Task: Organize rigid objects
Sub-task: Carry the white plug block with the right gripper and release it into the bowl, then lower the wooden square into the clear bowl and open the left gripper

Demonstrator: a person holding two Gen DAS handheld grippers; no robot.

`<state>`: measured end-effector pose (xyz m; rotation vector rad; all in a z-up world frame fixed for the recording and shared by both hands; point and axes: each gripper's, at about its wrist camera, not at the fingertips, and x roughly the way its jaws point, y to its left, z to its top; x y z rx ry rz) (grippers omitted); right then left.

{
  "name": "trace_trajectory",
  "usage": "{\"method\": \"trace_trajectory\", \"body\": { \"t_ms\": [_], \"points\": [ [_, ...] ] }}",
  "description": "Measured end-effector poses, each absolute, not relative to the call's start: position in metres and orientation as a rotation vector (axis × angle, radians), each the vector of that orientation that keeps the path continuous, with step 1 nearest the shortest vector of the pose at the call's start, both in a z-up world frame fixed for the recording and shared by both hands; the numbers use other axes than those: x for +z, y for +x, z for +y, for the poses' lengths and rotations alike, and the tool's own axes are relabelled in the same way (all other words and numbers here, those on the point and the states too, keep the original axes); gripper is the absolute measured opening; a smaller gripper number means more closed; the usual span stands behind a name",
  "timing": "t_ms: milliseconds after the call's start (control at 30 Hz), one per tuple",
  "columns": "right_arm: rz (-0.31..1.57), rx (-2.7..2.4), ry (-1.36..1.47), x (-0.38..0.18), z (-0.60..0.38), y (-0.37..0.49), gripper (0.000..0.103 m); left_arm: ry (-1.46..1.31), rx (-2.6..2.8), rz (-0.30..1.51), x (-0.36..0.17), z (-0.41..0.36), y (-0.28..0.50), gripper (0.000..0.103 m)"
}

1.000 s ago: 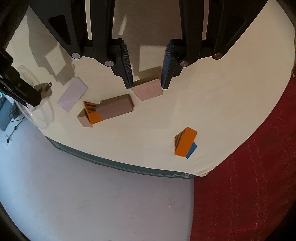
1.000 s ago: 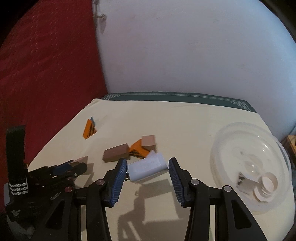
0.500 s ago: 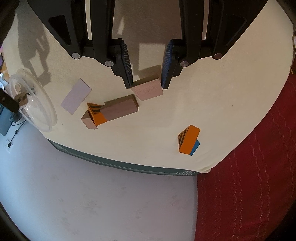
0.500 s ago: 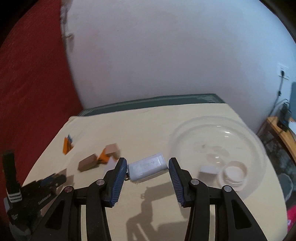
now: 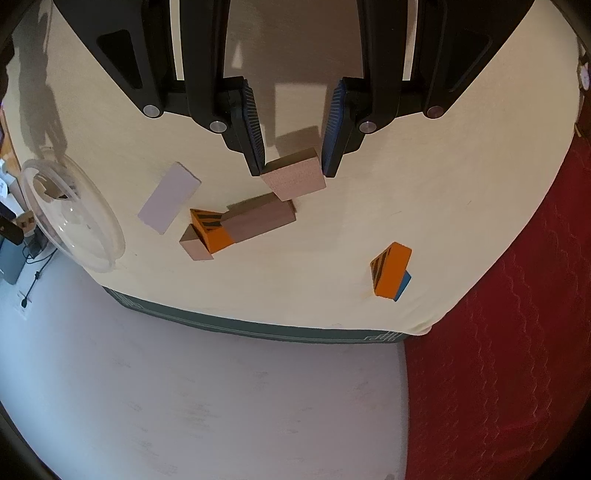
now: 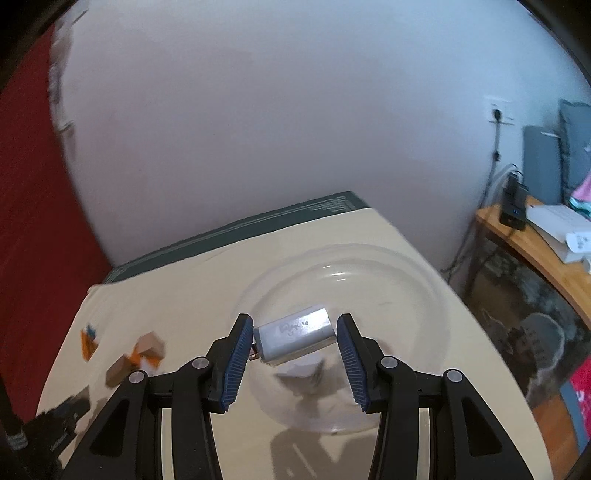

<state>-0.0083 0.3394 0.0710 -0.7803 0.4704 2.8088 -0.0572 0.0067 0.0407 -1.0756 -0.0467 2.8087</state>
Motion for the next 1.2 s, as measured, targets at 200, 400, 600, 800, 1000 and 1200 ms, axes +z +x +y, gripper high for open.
{"method": "trace_trajectory", "body": {
  "t_ms": [200, 400, 600, 800, 1000, 1200],
  "points": [
    [0.567, 2.717, -0.761, 0.063, 0.373, -0.018, 0.051, -1.072, 2.801, -0.025, 0.043, 0.015, -0.055, 0.033],
    [0.658, 2.642, -0.745, 0.054, 0.395, -0.020, 0.062, -1.071, 2.767, -0.011, 0.047, 0.026, -0.055, 0.033],
    [0.680, 2.607, -0.732, 0.047, 0.402, -0.008, 0.062, -1.062, 2.731, 0.030, 0.051, 0.043, -0.054, 0.033],
    [0.673, 2.552, -0.667, 0.045, 0.409, 0.009, 0.062, -1.035, 2.683, 0.060, 0.062, 0.066, -0.053, 0.033],
    [0.605, 2.499, -0.581, 0.046, 0.408, 0.021, 0.067, -1.027, 2.597, 0.062, 0.072, 0.097, -0.059, 0.033],
    [0.551, 2.460, -0.498, 0.047, 0.405, 0.030, 0.067, -0.999, 2.539, 0.102, 0.079, 0.132, -0.062, 0.033]
  ]
}}
